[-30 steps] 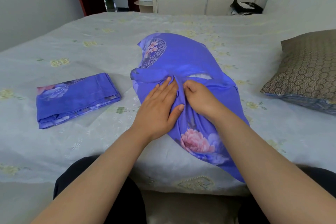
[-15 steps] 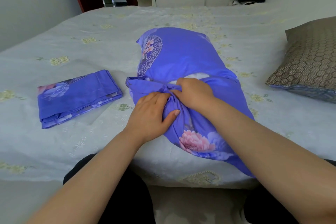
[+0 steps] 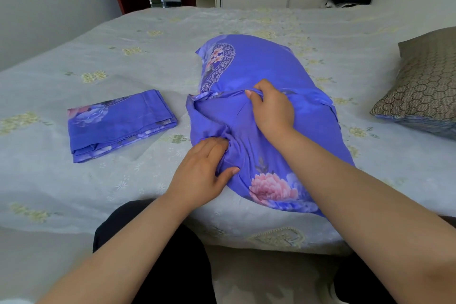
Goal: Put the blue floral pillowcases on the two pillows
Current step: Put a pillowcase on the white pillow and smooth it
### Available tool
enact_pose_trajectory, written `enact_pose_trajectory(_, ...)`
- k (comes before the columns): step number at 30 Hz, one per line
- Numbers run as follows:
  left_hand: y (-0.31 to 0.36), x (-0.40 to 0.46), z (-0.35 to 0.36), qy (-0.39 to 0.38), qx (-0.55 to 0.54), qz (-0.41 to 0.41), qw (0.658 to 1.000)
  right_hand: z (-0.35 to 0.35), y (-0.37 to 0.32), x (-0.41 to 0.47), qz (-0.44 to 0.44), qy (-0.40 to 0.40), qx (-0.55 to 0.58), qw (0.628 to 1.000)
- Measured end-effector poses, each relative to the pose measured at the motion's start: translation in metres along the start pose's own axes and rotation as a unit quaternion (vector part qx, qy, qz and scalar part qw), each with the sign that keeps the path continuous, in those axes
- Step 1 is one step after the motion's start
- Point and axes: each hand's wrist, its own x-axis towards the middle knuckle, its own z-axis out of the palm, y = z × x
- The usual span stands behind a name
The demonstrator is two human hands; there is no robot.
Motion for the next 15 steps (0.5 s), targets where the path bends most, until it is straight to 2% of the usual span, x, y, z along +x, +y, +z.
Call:
enact_pose_trajectory(4, 0.000, -0.007, 0.006, 0.013, -0.029, -0.009, 0.999, -0.003, -0.006, 0.013, 0.042, 0.012, 0.095, 0.995)
enact_pose_trajectory(6, -0.004, -0.008, 0.008, -0.009, -0.028, -0.018, 0.999, -0.003, -0.010, 0.021, 0.043, 0.007, 0.100, 0.994)
enact_pose_trajectory(11, -0.014, 0.007, 0.013, -0.088, 0.024, 0.034, 0.995, 0.010, 0.004, 0.015, 0.028, -0.151, 0.010, 0.988)
enact_pose_trajectory(15, -0.008, 0.044, 0.011, -0.097, 0.002, 0.056, 0.994, 0.001, 0.023, 0.018, 0.073, -0.201, 0.158, 0.964)
